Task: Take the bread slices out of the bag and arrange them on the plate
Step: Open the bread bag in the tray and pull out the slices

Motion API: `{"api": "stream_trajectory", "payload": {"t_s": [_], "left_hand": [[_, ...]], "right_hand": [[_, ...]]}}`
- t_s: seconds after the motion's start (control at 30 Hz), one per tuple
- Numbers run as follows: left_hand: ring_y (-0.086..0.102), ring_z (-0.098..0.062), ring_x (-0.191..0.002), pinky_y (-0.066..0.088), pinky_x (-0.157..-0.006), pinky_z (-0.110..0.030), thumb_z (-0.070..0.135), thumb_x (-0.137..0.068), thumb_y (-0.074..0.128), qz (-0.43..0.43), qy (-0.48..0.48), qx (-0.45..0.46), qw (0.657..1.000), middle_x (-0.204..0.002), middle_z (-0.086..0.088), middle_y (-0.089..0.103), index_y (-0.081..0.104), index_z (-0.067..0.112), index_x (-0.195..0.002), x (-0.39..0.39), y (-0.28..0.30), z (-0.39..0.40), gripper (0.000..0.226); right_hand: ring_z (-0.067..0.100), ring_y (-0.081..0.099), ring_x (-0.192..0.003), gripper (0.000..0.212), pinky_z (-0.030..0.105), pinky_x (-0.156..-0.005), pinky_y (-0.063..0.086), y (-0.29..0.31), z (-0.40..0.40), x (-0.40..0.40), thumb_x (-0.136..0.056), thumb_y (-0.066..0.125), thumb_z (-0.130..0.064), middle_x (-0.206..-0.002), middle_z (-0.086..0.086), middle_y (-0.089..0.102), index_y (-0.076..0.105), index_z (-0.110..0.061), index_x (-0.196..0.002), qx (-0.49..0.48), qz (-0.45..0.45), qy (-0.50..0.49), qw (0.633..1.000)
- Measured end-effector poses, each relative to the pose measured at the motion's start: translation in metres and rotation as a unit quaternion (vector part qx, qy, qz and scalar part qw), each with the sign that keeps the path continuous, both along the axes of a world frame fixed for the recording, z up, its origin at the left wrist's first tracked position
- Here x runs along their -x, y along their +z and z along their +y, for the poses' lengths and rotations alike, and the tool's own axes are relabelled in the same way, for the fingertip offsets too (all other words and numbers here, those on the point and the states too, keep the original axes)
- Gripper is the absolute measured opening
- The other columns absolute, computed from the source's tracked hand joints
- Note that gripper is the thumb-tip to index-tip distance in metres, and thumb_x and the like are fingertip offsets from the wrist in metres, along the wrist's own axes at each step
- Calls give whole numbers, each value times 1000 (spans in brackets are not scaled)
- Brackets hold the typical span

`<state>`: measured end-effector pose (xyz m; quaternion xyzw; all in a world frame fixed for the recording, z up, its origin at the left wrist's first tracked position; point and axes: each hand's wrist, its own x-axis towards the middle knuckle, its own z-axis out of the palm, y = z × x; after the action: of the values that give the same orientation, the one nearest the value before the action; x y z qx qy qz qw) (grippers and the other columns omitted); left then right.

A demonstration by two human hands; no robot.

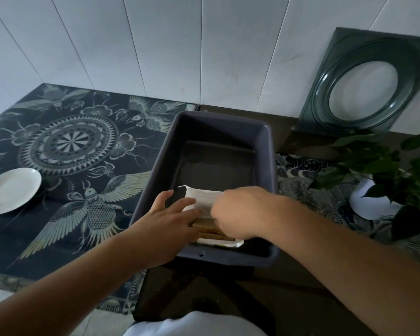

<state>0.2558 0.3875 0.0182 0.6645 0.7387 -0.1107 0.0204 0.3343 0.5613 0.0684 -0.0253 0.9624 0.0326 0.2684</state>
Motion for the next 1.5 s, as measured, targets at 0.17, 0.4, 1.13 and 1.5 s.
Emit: {"api": "stream_trajectory", "payload": {"t_s": [0.17,0.4,1.13,1.5], "left_hand": [[41,-36,-134,28,-101,-70,28,-69,76,-8,68,-27,997,-136,-2,56,73,39,-94,2,0,-1,27],[36,-40,-136,28,-102,-67,25,-70,75,-78,85,-88,990,-145,-9,49,72,37,-86,6,-8,-12,20],[33,-32,-138,27,-106,-60,26,-80,64,-109,108,-139,978,-150,-8,41,60,33,-114,0,-30,-18,36],[47,-22,-129,46,-97,-39,33,-81,69,-156,122,-188,962,-145,-1,48,37,27,-139,1,-32,-7,67]], "right_hand": [[26,59,-86,41,35,-67,43,-28,-28,50,-91,61,-16,-110,9,63,58,-13,-131,-77,-230,-49,969],[44,65,-94,54,42,-64,54,-71,-114,71,-99,11,-2,-133,22,58,47,-9,-138,216,83,-541,809],[26,64,-104,26,43,-96,51,-134,-13,52,-95,51,-30,-111,7,68,62,-15,-112,100,-39,-216,970],[26,64,-104,21,37,-90,51,-126,3,45,-99,48,-21,-113,8,68,62,-13,-113,75,4,-100,992]]}}
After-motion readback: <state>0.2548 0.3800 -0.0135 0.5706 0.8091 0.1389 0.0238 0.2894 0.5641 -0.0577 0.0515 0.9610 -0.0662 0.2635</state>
